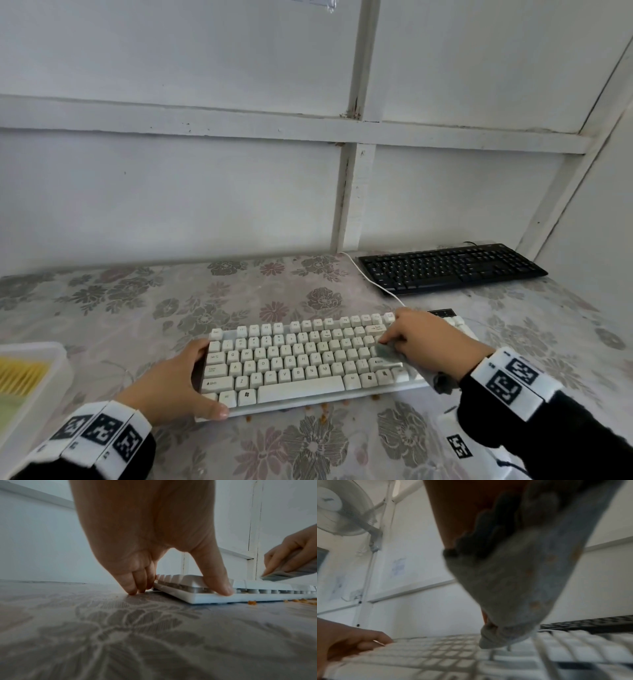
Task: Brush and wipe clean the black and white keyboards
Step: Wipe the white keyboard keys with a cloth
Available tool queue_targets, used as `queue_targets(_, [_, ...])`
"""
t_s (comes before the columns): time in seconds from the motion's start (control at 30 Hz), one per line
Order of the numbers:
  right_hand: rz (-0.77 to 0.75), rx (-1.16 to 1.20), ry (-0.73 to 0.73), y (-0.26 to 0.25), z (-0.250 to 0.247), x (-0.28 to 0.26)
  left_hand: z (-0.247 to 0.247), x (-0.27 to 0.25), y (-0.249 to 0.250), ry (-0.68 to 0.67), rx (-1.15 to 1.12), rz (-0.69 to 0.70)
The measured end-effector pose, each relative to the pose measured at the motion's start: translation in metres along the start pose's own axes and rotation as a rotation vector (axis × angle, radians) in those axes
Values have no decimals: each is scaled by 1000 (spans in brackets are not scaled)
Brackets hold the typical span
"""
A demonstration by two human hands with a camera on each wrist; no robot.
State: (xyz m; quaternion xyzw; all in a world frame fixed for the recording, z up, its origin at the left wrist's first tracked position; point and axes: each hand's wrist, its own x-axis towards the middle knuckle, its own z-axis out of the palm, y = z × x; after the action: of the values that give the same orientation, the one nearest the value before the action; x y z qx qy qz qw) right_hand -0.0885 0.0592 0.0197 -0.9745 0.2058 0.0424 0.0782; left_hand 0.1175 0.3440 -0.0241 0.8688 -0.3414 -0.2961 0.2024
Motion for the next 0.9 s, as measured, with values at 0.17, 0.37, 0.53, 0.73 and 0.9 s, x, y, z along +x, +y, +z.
queue_targets(0.17, [-167,145,14,-55,7,8,2,3,-2,16,-46,-7])
queue_targets(0.37, [-103,132,-3,-32,17,1,2,3,-3,1,-68,14])
queue_targets(0.53, [43,10,-19,20,8,-6,1,1,-3,-3,-58,18])
queue_targets(0.73, [66,-4,-1,36,1,-9,-1,-1,-2,-18,-70,16])
queue_targets(0.9, [50,-60,-15,33,10,-10,-2,-1,0,-32,-63,10])
